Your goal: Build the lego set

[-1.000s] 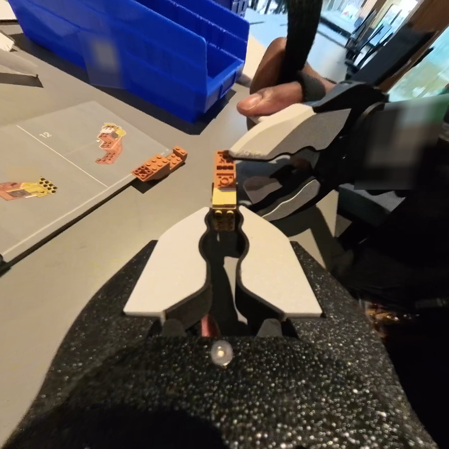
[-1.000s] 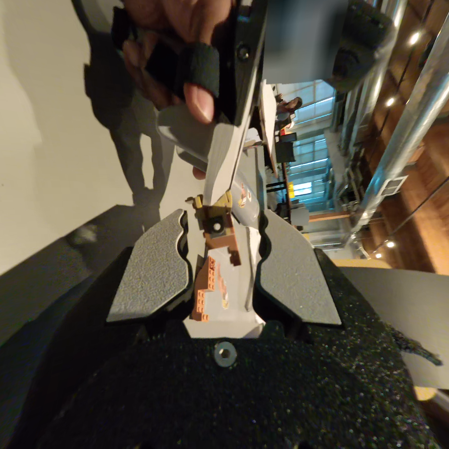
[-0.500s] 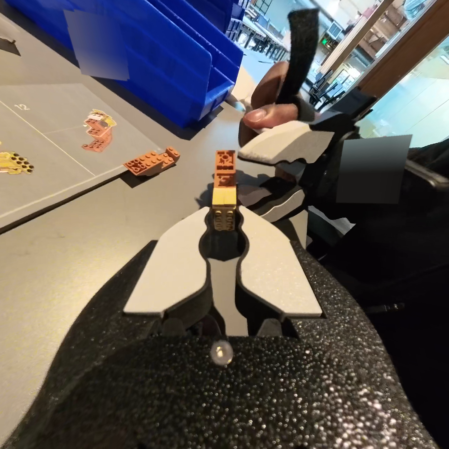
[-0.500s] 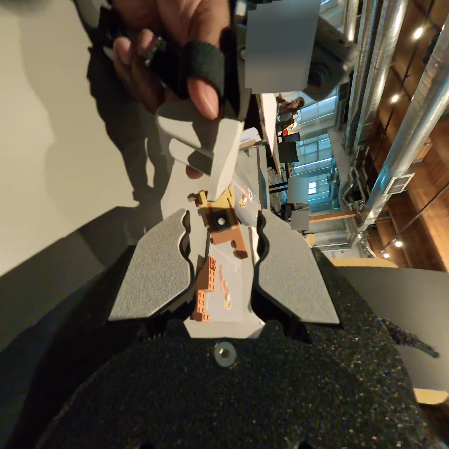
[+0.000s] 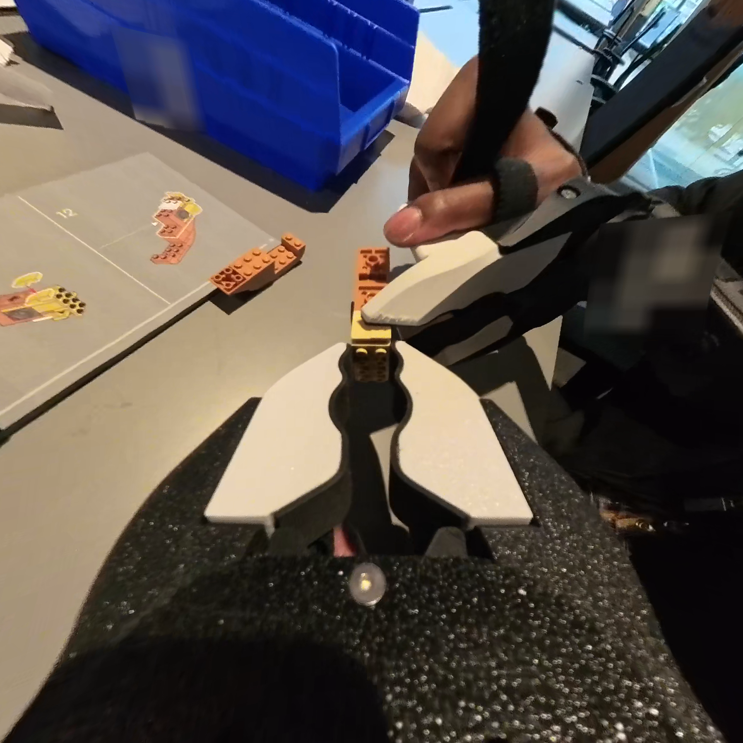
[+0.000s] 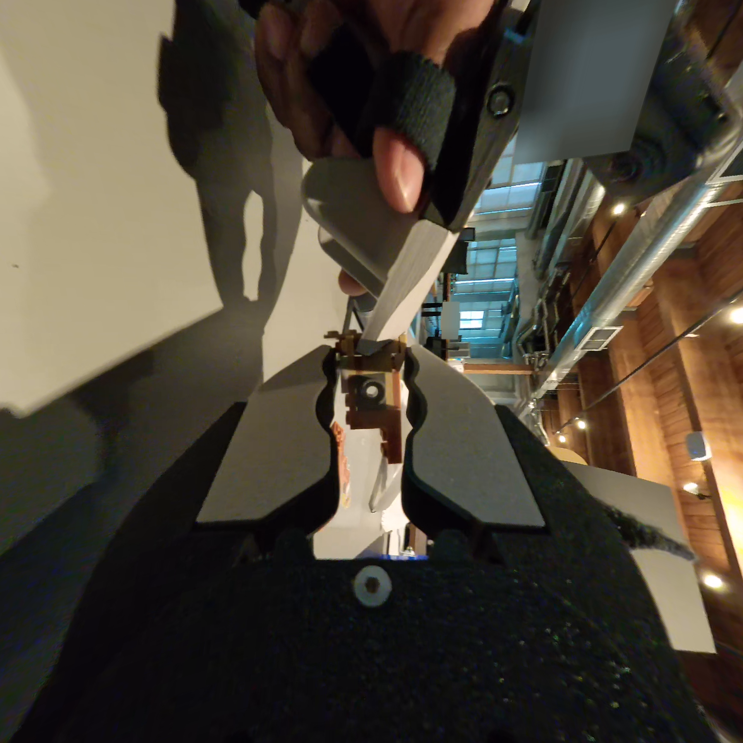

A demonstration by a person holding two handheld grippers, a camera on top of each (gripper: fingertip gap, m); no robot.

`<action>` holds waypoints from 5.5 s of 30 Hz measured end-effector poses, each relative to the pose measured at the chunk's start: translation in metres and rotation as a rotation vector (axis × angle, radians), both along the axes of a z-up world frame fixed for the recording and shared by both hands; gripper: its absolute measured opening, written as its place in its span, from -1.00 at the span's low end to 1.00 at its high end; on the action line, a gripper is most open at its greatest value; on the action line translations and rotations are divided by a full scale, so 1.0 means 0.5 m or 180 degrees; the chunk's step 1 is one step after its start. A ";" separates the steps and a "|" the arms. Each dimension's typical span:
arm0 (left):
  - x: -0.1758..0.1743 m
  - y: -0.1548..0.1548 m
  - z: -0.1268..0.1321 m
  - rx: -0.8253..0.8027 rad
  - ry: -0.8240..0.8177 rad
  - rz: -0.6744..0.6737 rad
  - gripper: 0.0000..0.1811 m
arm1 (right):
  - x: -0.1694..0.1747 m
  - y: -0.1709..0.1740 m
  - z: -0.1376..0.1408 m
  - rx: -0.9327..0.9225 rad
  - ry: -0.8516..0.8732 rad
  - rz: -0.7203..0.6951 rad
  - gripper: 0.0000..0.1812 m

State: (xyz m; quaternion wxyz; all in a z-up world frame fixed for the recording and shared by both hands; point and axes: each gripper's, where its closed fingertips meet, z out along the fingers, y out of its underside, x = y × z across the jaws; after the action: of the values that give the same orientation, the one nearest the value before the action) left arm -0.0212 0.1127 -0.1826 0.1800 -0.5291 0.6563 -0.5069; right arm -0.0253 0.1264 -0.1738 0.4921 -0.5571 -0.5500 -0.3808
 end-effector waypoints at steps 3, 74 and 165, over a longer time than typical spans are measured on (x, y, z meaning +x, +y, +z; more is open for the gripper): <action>-0.001 -0.002 0.007 0.0009 -0.0036 0.0002 -0.82 | -0.001 -0.002 0.007 0.0016 0.0015 -0.0001 -0.66; 0.012 0.050 0.103 0.0081 -0.1510 0.0349 -0.82 | 0.050 -0.009 0.115 -0.0675 0.3478 0.0076 -0.32; -0.010 -0.015 0.154 0.4156 -0.3182 0.1095 -0.82 | -0.027 -0.028 0.131 -0.1825 0.5919 0.1346 -0.53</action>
State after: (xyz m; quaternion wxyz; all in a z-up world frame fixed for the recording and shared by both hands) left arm -0.0261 0.1053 -0.1055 0.7944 -0.1246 0.5710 -0.1655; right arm -0.0387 0.1126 -0.1084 0.6319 -0.6223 -0.1048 0.4500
